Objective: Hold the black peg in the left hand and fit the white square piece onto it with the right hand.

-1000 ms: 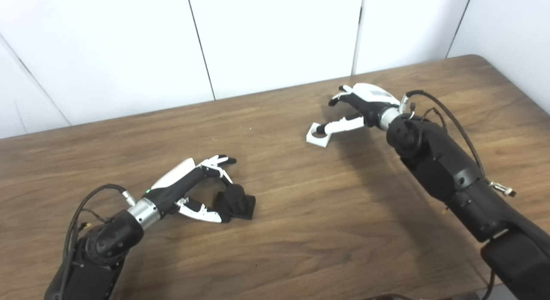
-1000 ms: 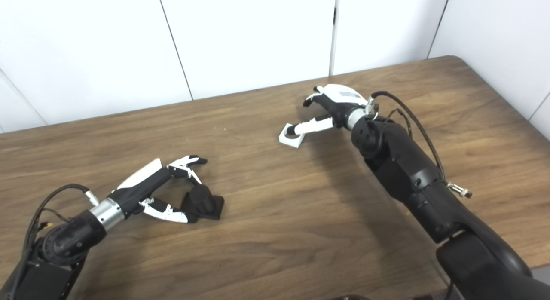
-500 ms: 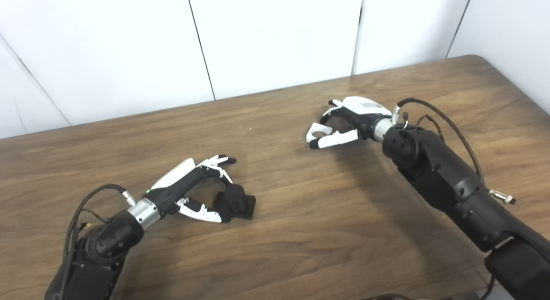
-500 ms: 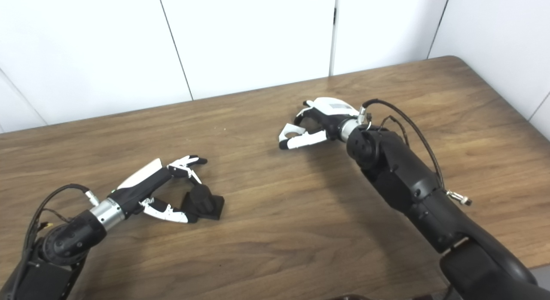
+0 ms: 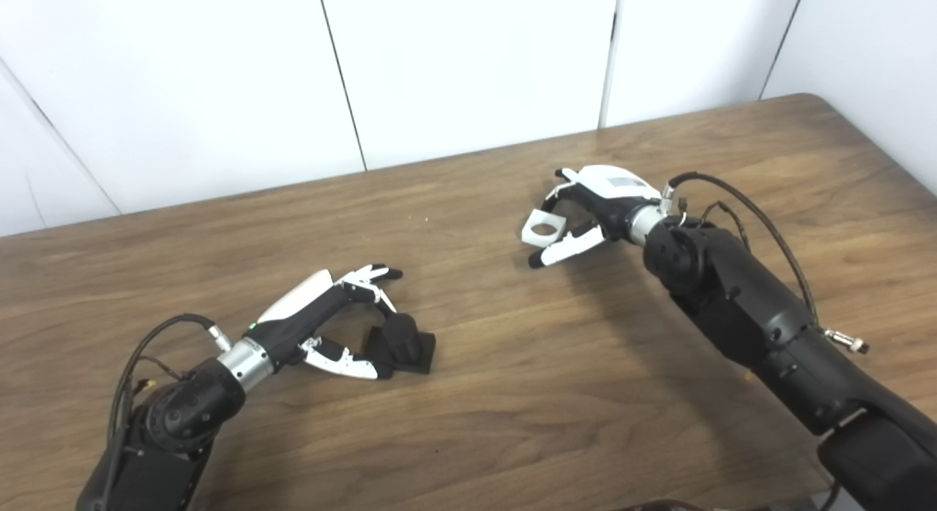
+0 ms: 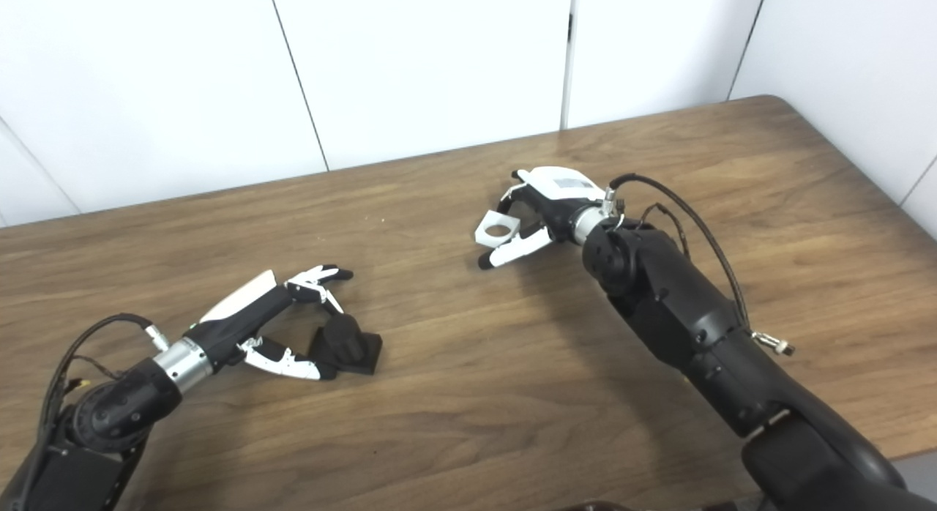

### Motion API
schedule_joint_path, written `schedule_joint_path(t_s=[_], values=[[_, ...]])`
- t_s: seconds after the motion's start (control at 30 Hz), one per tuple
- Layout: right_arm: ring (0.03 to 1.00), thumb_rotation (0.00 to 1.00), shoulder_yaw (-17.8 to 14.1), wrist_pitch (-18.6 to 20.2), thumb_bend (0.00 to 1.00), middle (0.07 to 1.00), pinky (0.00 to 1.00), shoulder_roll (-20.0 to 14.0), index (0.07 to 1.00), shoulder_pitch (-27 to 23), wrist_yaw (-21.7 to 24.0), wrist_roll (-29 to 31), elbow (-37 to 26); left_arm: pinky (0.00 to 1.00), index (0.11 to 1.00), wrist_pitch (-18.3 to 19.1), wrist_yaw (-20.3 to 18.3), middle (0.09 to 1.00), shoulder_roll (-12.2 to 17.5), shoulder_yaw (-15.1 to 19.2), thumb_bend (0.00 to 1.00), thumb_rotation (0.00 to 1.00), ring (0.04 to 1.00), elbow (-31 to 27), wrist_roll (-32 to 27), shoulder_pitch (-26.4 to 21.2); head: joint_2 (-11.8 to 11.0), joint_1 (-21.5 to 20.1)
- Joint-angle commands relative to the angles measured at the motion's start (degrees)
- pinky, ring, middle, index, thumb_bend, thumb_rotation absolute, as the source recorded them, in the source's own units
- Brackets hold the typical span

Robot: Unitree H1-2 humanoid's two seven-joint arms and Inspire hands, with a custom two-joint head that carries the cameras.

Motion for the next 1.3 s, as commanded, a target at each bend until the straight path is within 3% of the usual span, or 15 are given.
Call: schedule_joint_path(t_s=[0.0,0.3,0.77,0.87,0.97,1.27], values=[[1.000,0.56,0.40,-1.89,0.86,1.000,0.99,1.05,0.749,-0.61,-0.60,0.32,0.45,1.00,0.492,2.38,-1.20,0.950,0.76,-0.65,0.51,0.08,1.000,-0.16,1.80,1.26,0.05,0.14],[0.989,0.41,-0.02,-2.27,0.74,0.960,0.98,2.83,0.714,0.07,-6.54,-0.13,3.28,0.99,0.492,1.99,-1.17,0.950,0.79,-0.56,0.51,0.08,1.000,-0.11,1.69,1.42,0.10,0.40],[0.928,0.37,-2.86,-5.39,0.64,0.891,0.95,5.31,0.650,0.92,-15.82,1.87,9.35,0.99,0.492,2.72,-1.31,0.951,0.91,-0.57,0.51,0.07,1.000,-1.11,1.83,1.71,0.23,0.68],[0.916,0.33,-3.25,-6.58,0.64,0.874,0.94,5.55,0.614,0.98,-17.15,2.64,10.03,1.00,0.491,2.65,-1.32,0.950,0.84,-0.58,0.51,0.07,1.000,-1.08,1.70,1.77,0.21,0.80],[0.910,0.19,-3.45,-7.54,0.53,0.866,0.94,5.72,0.514,0.99,-18.02,2.89,10.58,1.00,0.491,2.61,-1.29,0.949,0.80,-0.57,0.51,0.07,1.000,-0.90,1.64,1.78,0.33,0.96],[0.893,0.15,-2.75,-8.16,0.51,0.841,0.93,5.74,0.490,0.28,-19.16,2.86,12.03,0.99,0.491,2.45,-0.94,0.948,0.95,-0.81,0.51,0.07,1.000,-1.11,2.08,2.08,0.54,1.00]])
